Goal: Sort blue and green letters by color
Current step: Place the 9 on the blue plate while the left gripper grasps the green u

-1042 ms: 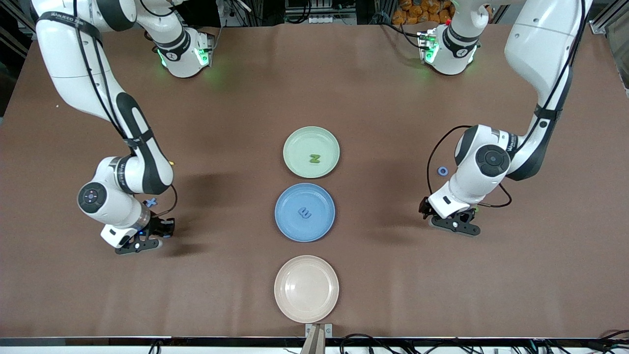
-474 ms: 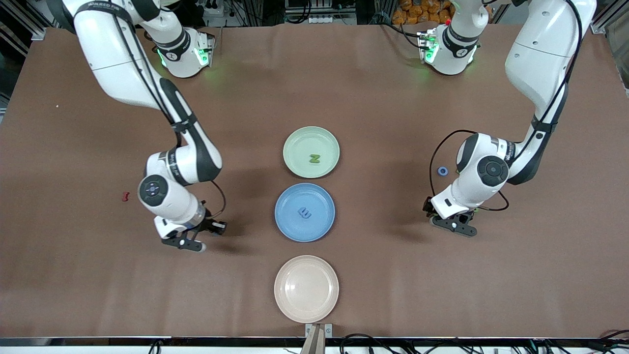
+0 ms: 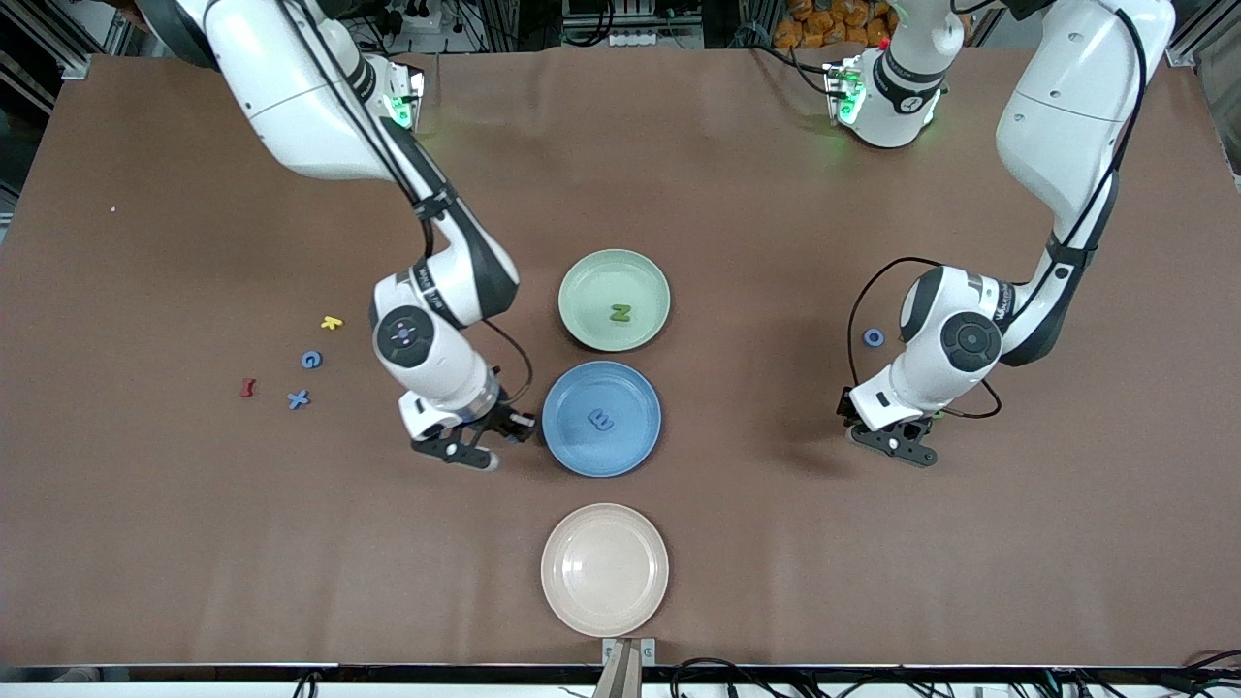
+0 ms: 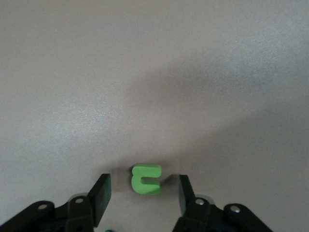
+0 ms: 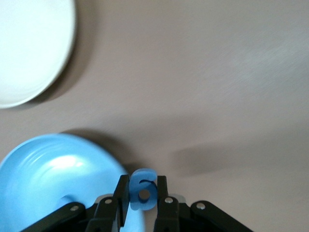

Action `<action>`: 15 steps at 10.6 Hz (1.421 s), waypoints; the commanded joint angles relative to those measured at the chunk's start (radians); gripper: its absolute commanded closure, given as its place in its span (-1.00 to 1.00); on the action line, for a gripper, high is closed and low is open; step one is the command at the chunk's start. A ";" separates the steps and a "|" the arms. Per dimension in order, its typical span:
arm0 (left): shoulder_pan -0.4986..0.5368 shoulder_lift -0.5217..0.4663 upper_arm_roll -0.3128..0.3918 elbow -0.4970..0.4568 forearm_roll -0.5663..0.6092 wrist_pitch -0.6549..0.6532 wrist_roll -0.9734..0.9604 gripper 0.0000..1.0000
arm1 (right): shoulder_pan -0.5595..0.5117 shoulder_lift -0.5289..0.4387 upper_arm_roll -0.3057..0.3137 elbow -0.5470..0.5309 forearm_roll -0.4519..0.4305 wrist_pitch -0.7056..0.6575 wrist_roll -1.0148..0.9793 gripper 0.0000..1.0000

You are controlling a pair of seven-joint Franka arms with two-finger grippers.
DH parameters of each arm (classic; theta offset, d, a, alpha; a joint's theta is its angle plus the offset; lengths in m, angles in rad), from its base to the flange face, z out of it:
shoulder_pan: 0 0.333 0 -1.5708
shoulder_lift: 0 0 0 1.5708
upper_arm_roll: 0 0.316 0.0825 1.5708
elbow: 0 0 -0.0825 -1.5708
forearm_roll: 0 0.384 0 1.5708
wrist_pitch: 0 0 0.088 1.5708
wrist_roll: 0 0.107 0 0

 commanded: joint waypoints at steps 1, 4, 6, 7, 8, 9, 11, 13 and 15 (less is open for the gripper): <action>0.013 0.008 -0.009 0.000 0.021 0.014 0.012 -0.16 | 0.084 0.027 0.000 0.053 0.001 -0.002 0.104 1.00; 0.016 0.011 -0.007 0.000 0.021 0.014 0.012 0.23 | 0.127 0.047 0.012 0.067 -0.001 -0.002 0.157 0.52; 0.022 0.014 -0.007 0.000 0.021 0.014 0.012 0.55 | 0.123 0.050 0.010 0.067 -0.002 -0.011 0.148 -1.00; 0.026 0.014 -0.007 0.000 0.021 0.014 0.012 0.60 | 0.112 0.040 0.010 0.060 -0.009 -0.034 0.131 -1.00; 0.025 0.011 -0.009 0.002 0.021 0.014 0.013 0.71 | 0.104 0.032 0.009 0.063 -0.013 -0.128 0.081 -1.00; 0.025 0.006 -0.012 0.000 0.021 0.014 0.012 1.00 | 0.087 0.023 0.009 0.064 -0.013 -0.188 0.029 -1.00; 0.017 -0.017 -0.043 0.000 0.009 0.003 -0.008 1.00 | 0.044 -0.037 0.006 0.020 -0.010 -0.239 -0.013 -1.00; 0.017 -0.040 -0.104 0.002 0.002 -0.038 -0.099 1.00 | -0.021 -0.109 0.001 -0.057 -0.016 -0.249 -0.032 -1.00; 0.013 -0.043 -0.191 0.005 0.002 -0.061 -0.286 1.00 | -0.084 -0.150 0.000 -0.104 -0.021 -0.249 -0.168 -1.00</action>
